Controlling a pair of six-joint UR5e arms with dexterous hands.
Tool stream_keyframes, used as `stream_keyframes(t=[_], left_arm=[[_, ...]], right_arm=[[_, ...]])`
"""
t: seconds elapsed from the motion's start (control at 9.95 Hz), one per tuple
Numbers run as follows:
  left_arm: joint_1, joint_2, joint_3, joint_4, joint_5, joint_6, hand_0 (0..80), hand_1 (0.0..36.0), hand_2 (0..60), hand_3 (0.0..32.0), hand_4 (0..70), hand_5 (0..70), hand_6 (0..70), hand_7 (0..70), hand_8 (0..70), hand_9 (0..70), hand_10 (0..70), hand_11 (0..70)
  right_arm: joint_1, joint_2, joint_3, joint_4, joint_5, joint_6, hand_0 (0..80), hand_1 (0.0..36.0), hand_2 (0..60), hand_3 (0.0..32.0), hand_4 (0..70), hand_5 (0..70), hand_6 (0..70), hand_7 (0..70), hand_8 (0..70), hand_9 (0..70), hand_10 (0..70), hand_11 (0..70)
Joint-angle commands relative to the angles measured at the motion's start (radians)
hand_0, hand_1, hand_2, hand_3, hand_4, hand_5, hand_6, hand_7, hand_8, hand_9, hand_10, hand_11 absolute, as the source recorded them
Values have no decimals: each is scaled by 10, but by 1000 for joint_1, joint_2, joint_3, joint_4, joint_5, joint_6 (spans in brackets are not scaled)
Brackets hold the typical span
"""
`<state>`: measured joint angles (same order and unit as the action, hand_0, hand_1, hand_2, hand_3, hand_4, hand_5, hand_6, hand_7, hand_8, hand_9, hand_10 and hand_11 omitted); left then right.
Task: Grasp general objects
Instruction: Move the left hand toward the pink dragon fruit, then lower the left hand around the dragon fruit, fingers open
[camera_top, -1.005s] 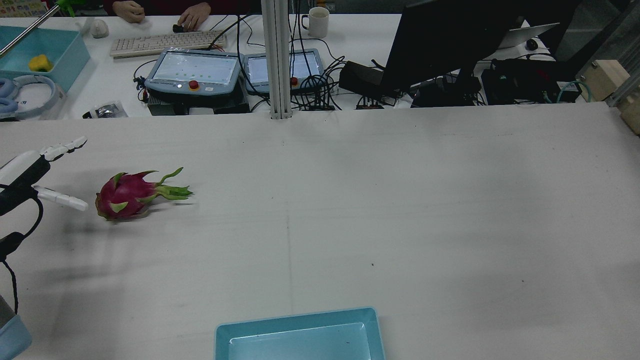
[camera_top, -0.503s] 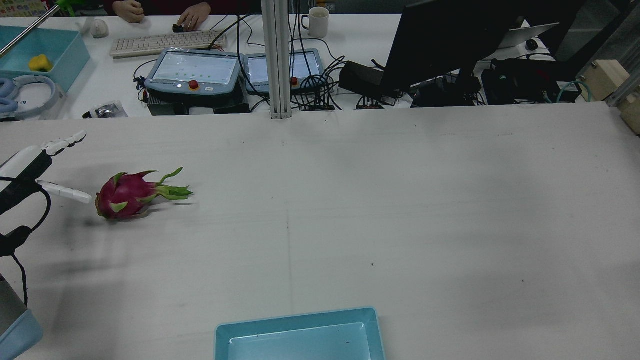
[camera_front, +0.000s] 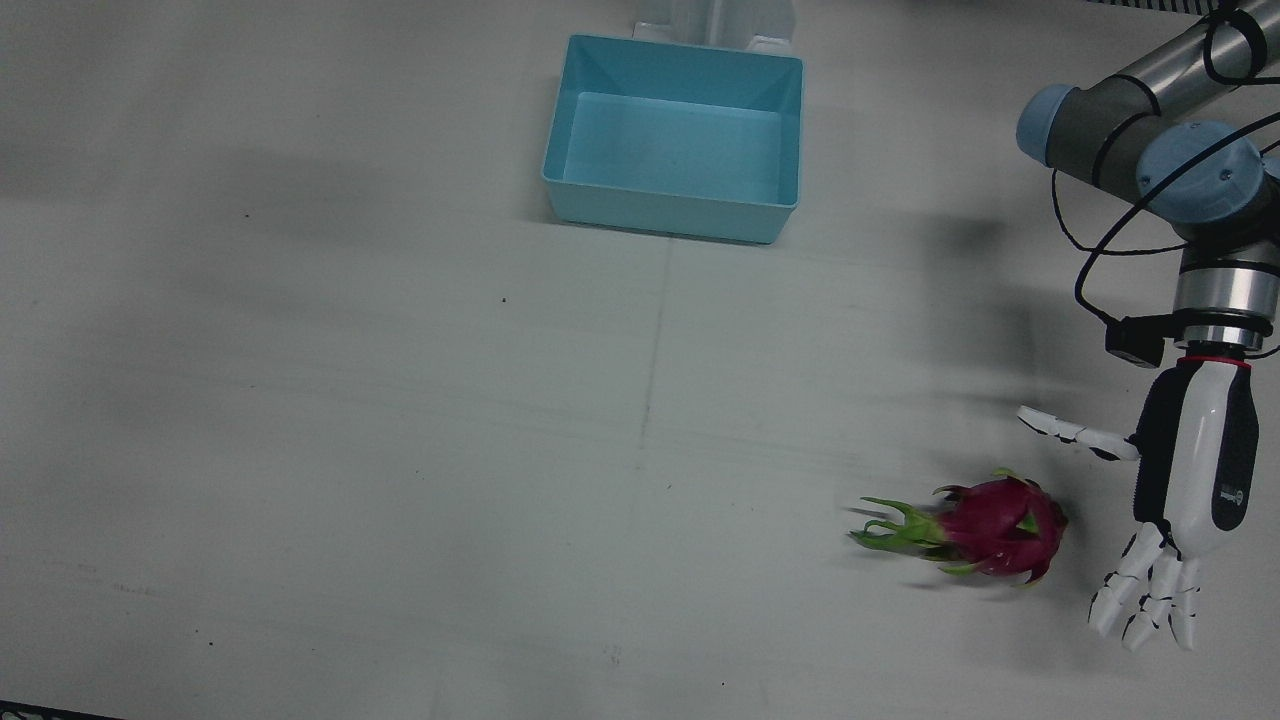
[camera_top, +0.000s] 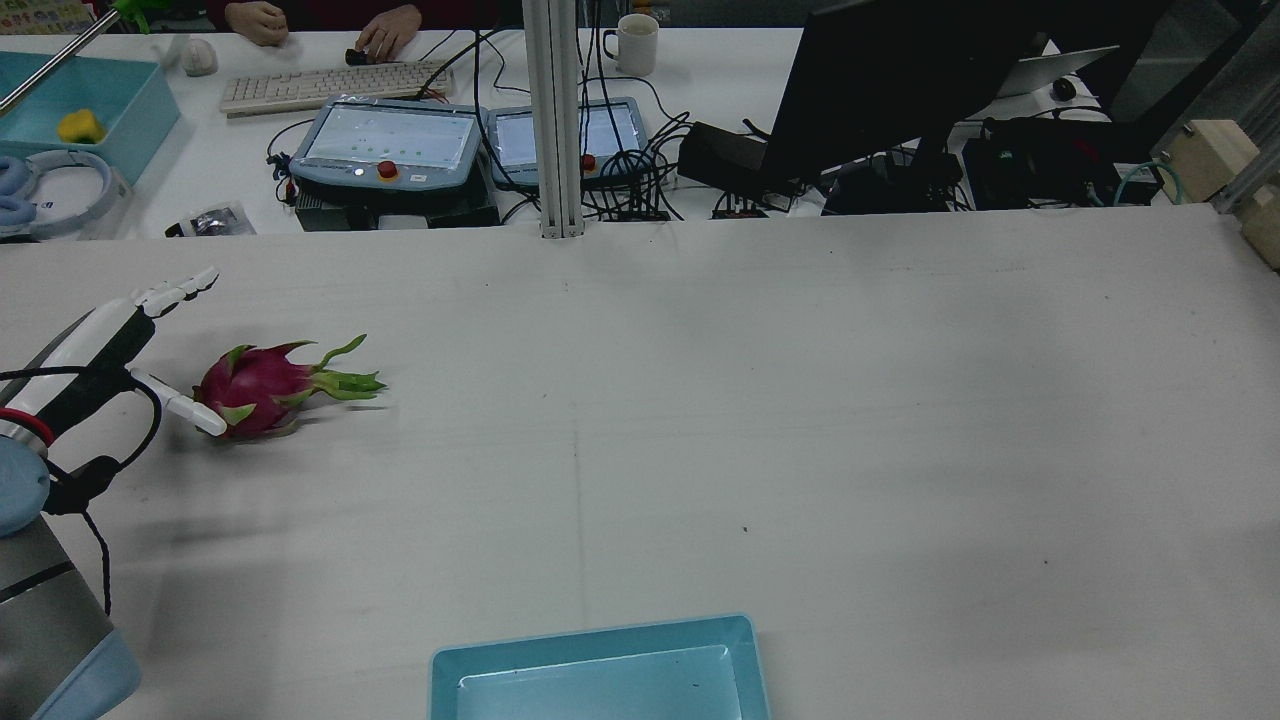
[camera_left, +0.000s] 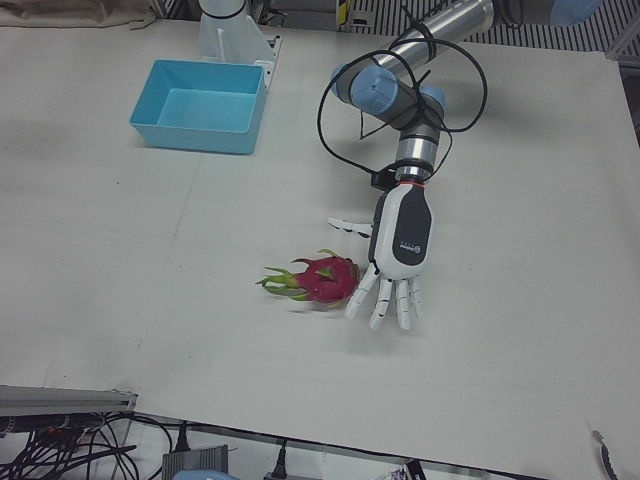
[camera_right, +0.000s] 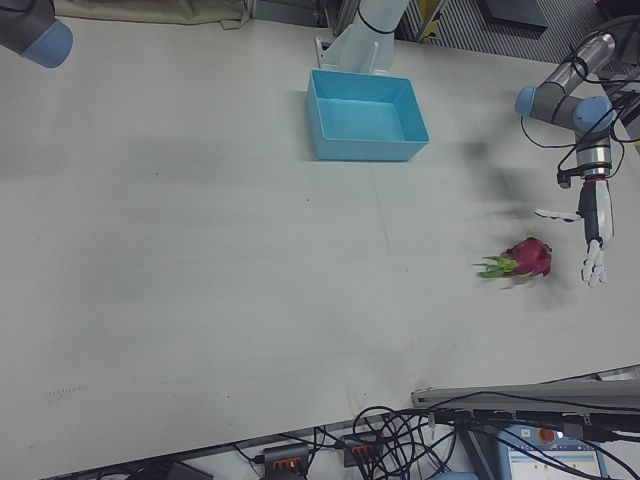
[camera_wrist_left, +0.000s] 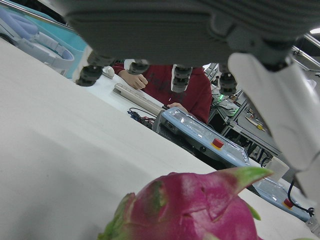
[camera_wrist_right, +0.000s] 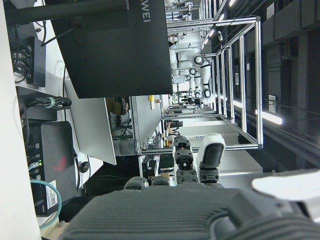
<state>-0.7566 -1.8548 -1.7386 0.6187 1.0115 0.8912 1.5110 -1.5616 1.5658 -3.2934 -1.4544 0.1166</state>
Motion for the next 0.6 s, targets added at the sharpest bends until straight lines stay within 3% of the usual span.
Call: stream_keyframes(t=[0.0,0.2,0.5], left_arm=[[16,-27,10,15,-28,0,675,316,24,304,0,24,0,127,0,11,41,98],[17,-29,25,13,-33,0,768,316,0,320,0,28,0,112,0,8,44,103],[19,-29,25,13,-39,0,757,289,0,272,0,31,0,100,0,6,37,89]], right_arm=[[0,2,0,0,0,0,0,0,0,0,0,0,0,0,0,0,0,0],[0,0,0,0,-1,0,0,0,0,0,0,0,0,0,0,0,0,0],[0,0,-1,0,0,0,0,0,0,0,0,0,0,0,0,0,0,0]])
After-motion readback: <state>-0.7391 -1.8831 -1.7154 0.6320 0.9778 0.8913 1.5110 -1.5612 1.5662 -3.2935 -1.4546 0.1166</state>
